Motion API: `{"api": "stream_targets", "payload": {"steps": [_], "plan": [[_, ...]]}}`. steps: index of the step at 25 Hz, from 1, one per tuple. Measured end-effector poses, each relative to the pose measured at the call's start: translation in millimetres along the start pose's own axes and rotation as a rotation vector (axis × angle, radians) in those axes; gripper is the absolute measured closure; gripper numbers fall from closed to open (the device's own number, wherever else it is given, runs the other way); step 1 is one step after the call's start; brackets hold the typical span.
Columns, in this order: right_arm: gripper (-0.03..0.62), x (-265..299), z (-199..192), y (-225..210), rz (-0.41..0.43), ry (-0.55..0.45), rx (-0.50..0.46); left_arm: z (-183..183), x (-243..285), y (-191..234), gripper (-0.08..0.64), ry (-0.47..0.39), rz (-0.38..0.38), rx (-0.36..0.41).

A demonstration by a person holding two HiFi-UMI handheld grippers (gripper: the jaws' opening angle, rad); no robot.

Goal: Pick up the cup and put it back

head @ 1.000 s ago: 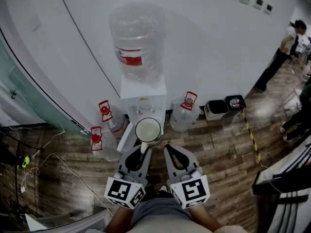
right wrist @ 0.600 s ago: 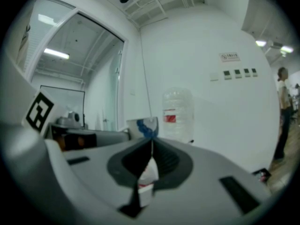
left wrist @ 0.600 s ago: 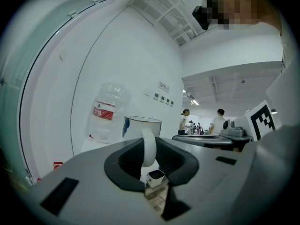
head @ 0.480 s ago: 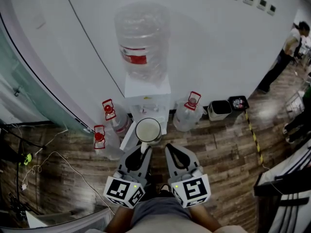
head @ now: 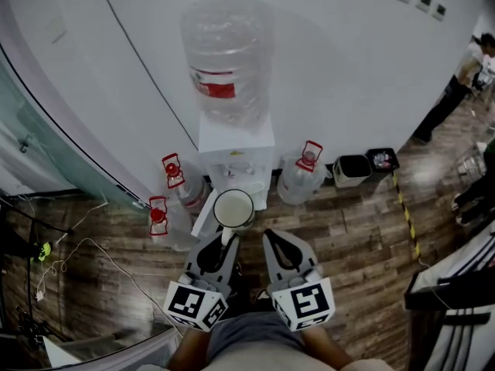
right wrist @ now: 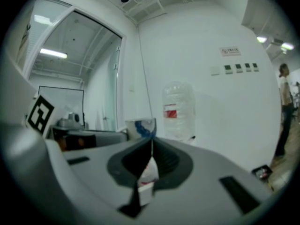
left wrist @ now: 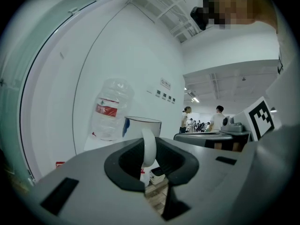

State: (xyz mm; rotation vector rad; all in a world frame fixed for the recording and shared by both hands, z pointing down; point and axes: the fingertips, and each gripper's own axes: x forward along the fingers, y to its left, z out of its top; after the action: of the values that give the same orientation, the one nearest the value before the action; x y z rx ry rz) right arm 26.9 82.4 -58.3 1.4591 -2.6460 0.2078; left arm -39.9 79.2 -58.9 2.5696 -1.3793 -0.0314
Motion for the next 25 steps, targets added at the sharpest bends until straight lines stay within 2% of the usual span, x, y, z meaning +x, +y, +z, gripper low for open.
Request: {"api": "stream_targets", "payload": {"steps": [4, 7, 11, 14, 19, 25], "plan": [[0.569, 18.5, -3.4, -3.1, 0.008, 0.009, 0.001, -4.8, 9.8, 12.7, 0.494, -0.008, -0.031, -0.027], [0.569, 35.0, -12.7, -5.5, 0.017, 0.025, 0.002, -15.4, 17.1, 24.9, 0.494, 0.005, -0.041, -0.005], [0.568, 62.8, -34.4, -6.3, 0.037, 0.056, -0.048, -41.2, 31.0, 50.5, 0.494, 0.031, -0.039, -0.008], [0.569, 84.1, -52.4, -12.7, 0.035, 0.043, -0.026, -65.1, 43.6, 66.9, 0.494, 0.04, -0.05, -0.006], [0.569, 118.2, -94.1, -25.0, 0.021, 0.03, -0.023, -119.8, 63.7, 89.0, 0.494, 0.053, -0.098, 0.028], [0.568, 165.3, -183.9, -49.0, -0.006, 0.048, -0.005, -209.4, 105.8, 128.5, 0.494, 0.069, -0.095, -0.017]]}}
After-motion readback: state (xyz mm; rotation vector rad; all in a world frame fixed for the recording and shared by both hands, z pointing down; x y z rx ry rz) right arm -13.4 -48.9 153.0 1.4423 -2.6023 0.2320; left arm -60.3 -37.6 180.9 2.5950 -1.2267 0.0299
